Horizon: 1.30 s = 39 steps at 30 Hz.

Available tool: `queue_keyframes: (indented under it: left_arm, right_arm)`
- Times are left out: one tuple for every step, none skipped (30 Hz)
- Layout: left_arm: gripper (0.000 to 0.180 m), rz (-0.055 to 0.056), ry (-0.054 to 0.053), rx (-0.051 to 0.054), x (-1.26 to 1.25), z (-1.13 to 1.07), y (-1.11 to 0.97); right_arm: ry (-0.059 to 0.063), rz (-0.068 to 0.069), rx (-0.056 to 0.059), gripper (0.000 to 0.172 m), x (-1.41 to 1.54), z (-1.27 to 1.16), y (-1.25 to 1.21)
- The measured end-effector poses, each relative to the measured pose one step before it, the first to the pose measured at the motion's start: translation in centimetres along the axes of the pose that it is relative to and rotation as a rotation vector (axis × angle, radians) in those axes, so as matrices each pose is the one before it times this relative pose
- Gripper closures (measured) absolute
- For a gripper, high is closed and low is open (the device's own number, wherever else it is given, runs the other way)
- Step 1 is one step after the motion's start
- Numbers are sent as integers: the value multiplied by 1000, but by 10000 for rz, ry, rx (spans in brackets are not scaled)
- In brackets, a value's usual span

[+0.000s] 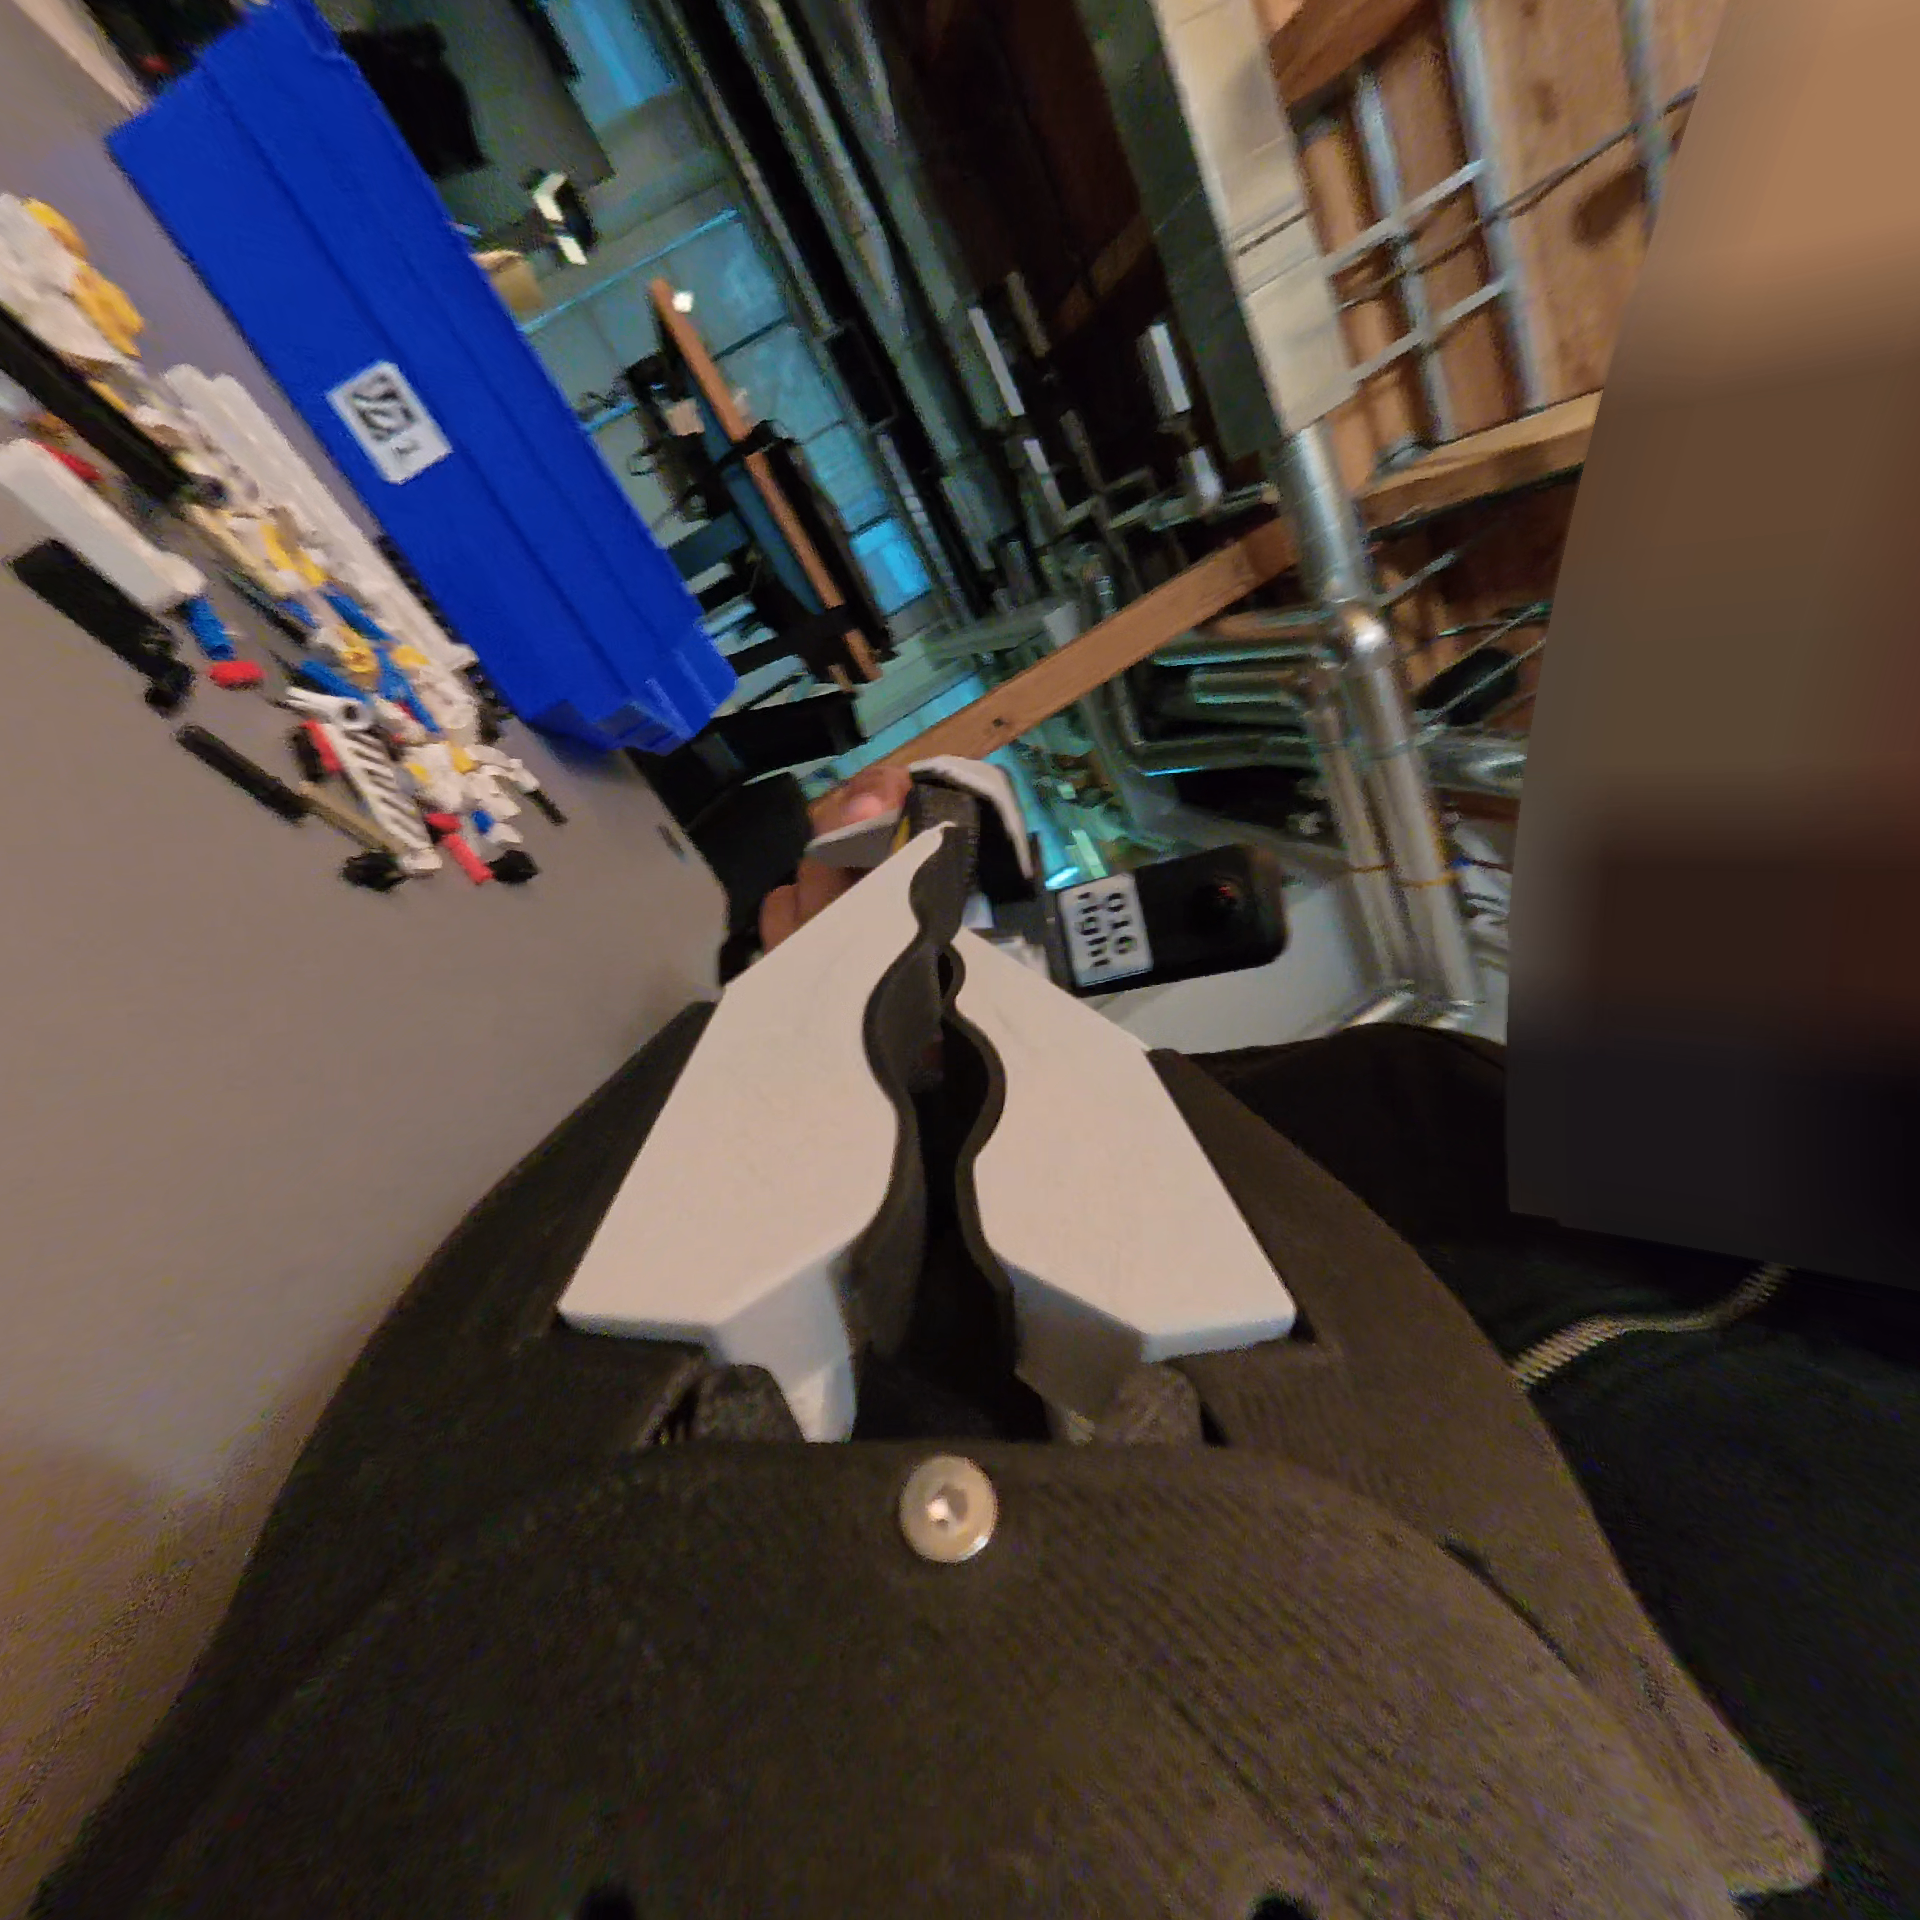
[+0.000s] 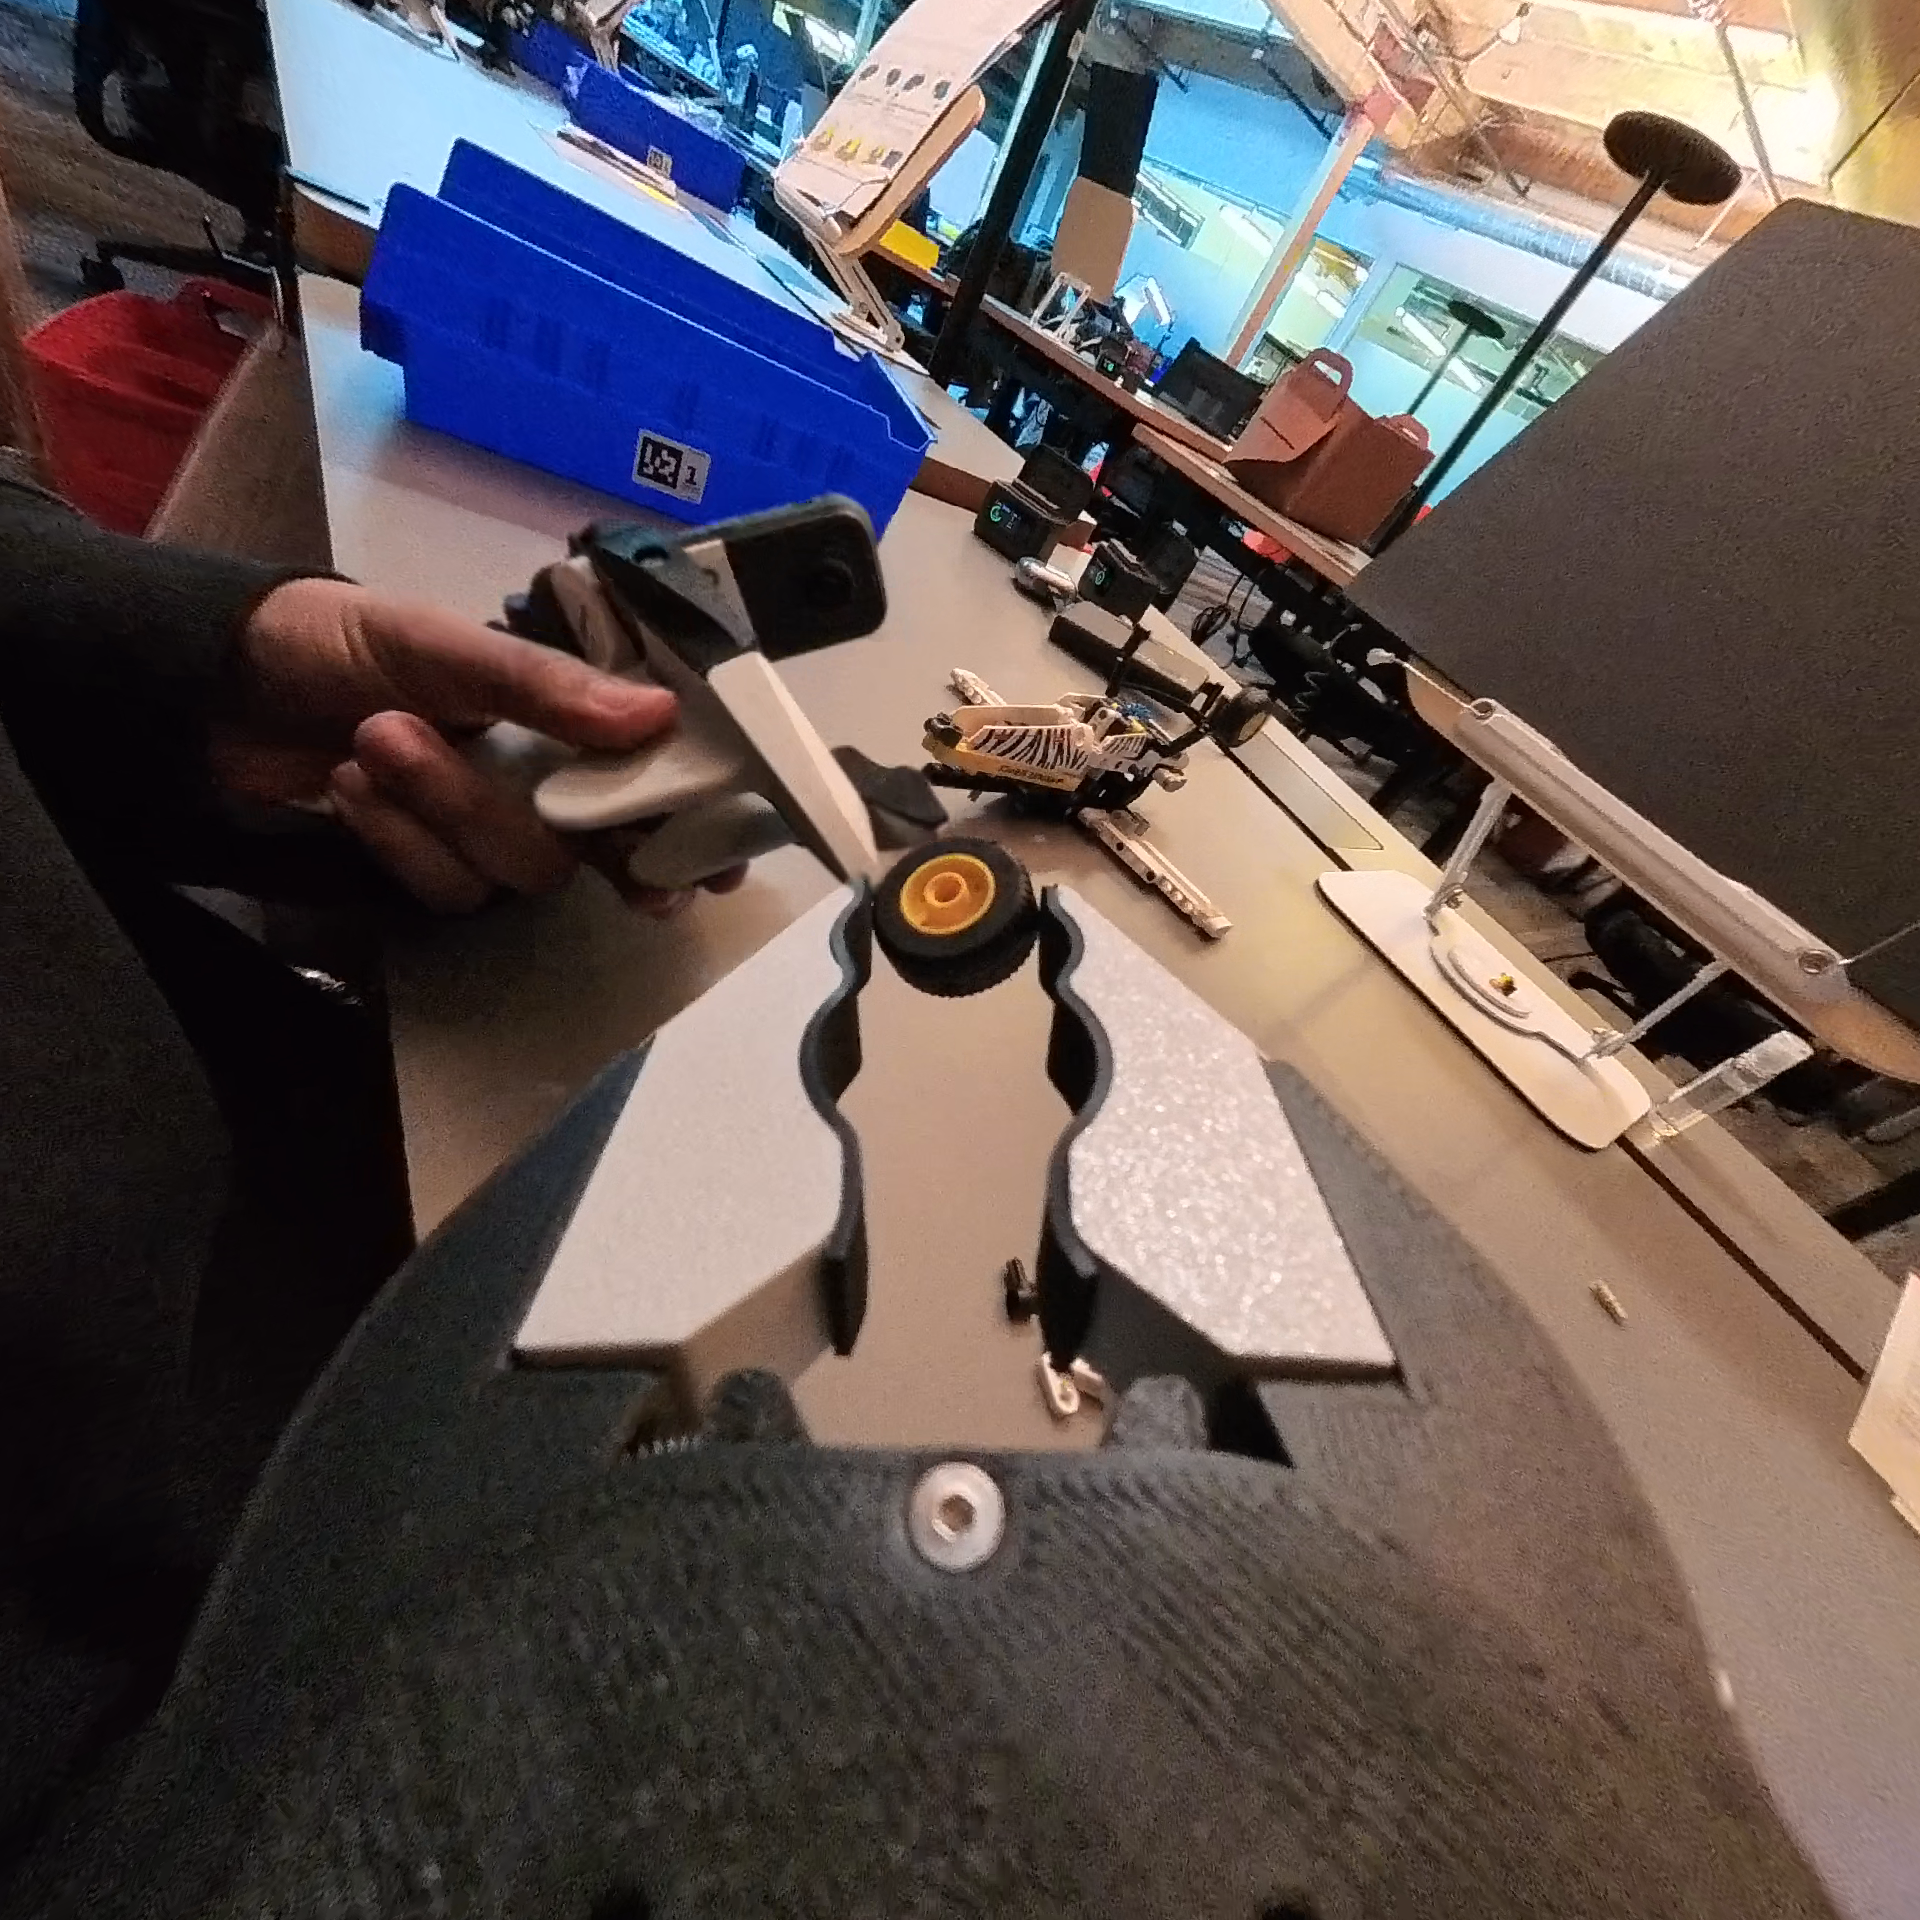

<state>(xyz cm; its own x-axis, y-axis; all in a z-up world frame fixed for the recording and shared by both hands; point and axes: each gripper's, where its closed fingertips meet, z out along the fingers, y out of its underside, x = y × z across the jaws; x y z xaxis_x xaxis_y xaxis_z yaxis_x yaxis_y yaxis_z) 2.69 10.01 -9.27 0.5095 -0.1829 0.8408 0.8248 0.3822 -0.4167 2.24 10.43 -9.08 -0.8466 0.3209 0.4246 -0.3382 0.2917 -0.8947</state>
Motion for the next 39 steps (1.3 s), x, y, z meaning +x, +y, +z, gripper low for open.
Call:
queue_keyframes:
  left_arm:
    - [180, 385, -289, -100, -153, 44, 107]
    - [180, 425, -288, -210, -106, 68, 214]
    - [180, 428, -259, -237, -73, 72, 252]
    - [180, 438, -287, -202, -108, 55, 209]
    - [180, 463, -285, -125, -92, 8, 129]
    - [180, 450, -179, -120, 40, -35, 134]
    - [180, 470, -23, -101, 266, -75, 129]
    - [180, 446, -10, 30, 331, -110, -54]
    - [180, 455, -17, 51, 321, -132, -102]
    - [180, 470, -172, 36, 112, -110, -77]
    - [180, 433, -341, -100, -159, -64, 53]
    - [180, 385, -373, -223, -273, -4, 215]
    - [180, 321, -282, -257, -188, 31, 275]
    - [180, 225, -133, -96, -15, 0, 82]
    - [180, 93, -66, 31, 26, -25, -76]
    - [180, -30, -100, -31, -101, 33, 9]
    - [180, -129, -194, -233, -337, 123, 285]
    - [180, -131, -405, -273, -636, 179, 383]
    - [180, 14, -383, -97, -530, 116, 157]
    - [180, 91, -307, 75, -338, 40, -69]
    - [180, 90, -55, 73, 17, 54, -79]
    - [180, 35, -33, -3, -5, 93, -13]
    - [180, -43, -98, 64, -134, 26, -104]
    - [180, -126, 26, 19, -22, -4, -43]
    - [180, -160, 127, -39, 63, 14, 27]
    - [180, -173, 96, -23, -7, -20, 18]
    - [180, -186, -12, 39, -152, -35, -56]
    - [180, -119, -90, 86, -217, -72, -82]
    - [180, -42, -63, 97, -118, -81, -103]
    - [180, -57, -108, 50, -170, -49, -79]
    - [180, -84, -160, -1, -225, -1, -29]
    - [180, -29, -90, -19, -119, 48, -13]
    - [180, -57, -195, -73, -293, 75, 70]
    - [180, -51, -149, -120, -236, 85, 161]
    - [180, -20, -127, -56, -188, 82, 104]
    - [180, 66, 128, 21, 201, 33, 31]
    - [180, -27, 55, 65, 88, 17, -55]
    - [180, -90, 49, 23, 65, 27, -33]
    - [180, -40, 50, 92, 80, -7, -133]
  right_arm:
    - [20, 68, 35, 142, 71, -82, -1]
    - [23, 67, 11, 142, 80, -63, 40]
    - [26, 60, 7, 142, 86, -56, 42]
    - [31, 52, 16, 142, 95, -48, 37]
    - [37, 53, 3, 142, 109, -45, 56]
    - [50, 55, -22, 141, 136, -35, 91]
    - [56, 41, -23, 142, 136, -20, 92]
    - [44, 25, 0, 142, 99, -38, 63]
    - [33, 25, 13, 142, 63, -35, 14]
    - [26, 28, 5, 142, 39, -28, 7]
    - [24, 19, -5, 142, 40, -26, 18]
    - [25, 4, -2, 142, 35, -32, 8]
    - [25, 0, -7, 142, 42, -23, 15]
    - [29, 3, -16, 142, 55, -10, 40]
    - [39, 7, -17, 142, 70, -19, 44]
    - [44, 15, -14, 142, 92, -17, 49]
    - [39, 28, -13, 142, 89, -21, 54]
    - [29, 40, -20, 142, 67, -10, 72]
    - [25, 33, -24, 142, 59, -18, 74]
    - [22, 8, -27, 142, 46, -12, 68]
    - [20, -14, -37, 142, 18, -13, 86]
    - [22, -17, -45, 142, 11, -22, 104]
    - [17, -8, -51, 142, 14, -9, 105]
    - [15, -1, -48, 142, 16, -2, 104]
    - [17, -2, -39, 142, 22, -19, 85]
    - [21, 0, -31, 142, 34, -8, 76]
    - [21, 10, -34, 142, 40, 8, 83]
    - [21, 18, -38, 142, 54, 14, 84]
    - [21, 21, -30, 142, 50, 21, 83]
    - [13, 22, -20, 142, 37, 14, 59]
    - [1, 21, -13, 142, 8, 23, 43]
    - [-4, 12, -4, 142, -10, 18, 27]
    - [-6, 0, -3, 142, -21, 16, 7]
    - [-7, -11, -7, 142, -22, 31, 7]
    - [-8, -20, -7, 142, -33, 21, 1]
    - [-9, -23, -8, 142, -38, 29, -1]
    - [-5, -21, -15, 142, -20, 21, 15]
    - [3, -24, -17, 142, -11, 20, 27]
    - [3, -20, -13, 142, -9, 15, 24]
